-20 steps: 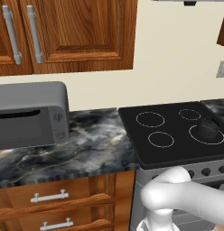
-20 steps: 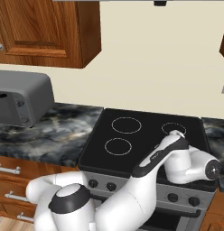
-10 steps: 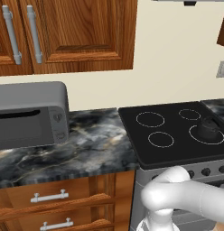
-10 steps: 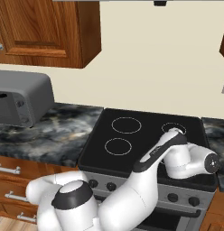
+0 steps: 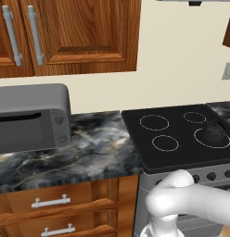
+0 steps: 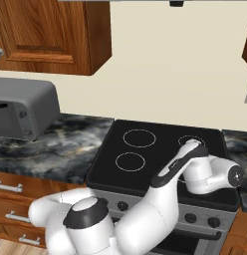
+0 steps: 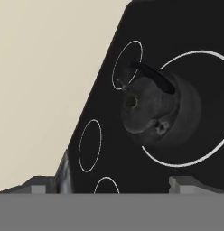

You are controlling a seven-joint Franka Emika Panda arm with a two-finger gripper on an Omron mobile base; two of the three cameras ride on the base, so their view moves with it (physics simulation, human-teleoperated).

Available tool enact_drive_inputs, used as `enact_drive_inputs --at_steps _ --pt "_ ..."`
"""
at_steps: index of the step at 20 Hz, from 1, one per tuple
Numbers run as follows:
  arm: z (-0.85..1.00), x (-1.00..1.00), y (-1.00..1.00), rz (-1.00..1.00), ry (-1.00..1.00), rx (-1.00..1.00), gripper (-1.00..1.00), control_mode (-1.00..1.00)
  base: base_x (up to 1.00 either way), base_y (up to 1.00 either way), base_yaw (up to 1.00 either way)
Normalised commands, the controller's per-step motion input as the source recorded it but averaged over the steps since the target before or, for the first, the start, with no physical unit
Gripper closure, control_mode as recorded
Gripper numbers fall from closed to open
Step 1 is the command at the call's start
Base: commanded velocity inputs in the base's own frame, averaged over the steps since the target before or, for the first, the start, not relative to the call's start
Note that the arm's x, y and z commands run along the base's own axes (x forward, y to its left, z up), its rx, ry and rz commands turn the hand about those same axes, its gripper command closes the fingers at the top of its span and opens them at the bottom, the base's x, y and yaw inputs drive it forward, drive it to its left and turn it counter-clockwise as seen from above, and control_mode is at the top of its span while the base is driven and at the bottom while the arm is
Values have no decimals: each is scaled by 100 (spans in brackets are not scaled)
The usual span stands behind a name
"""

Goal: The kettle is done boiling. Turn off the stove, then wait for 300 timesteps before moving the kettle to the dining table.

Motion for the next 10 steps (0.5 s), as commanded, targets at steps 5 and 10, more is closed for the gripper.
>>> enact_drive_inputs --at_steps 5,10 --pt "-6 1 -8 3 0 0 -100 -100 0 0 0" --pt "-6 4 -8 3 0 0 -100 -100 0 0 0"
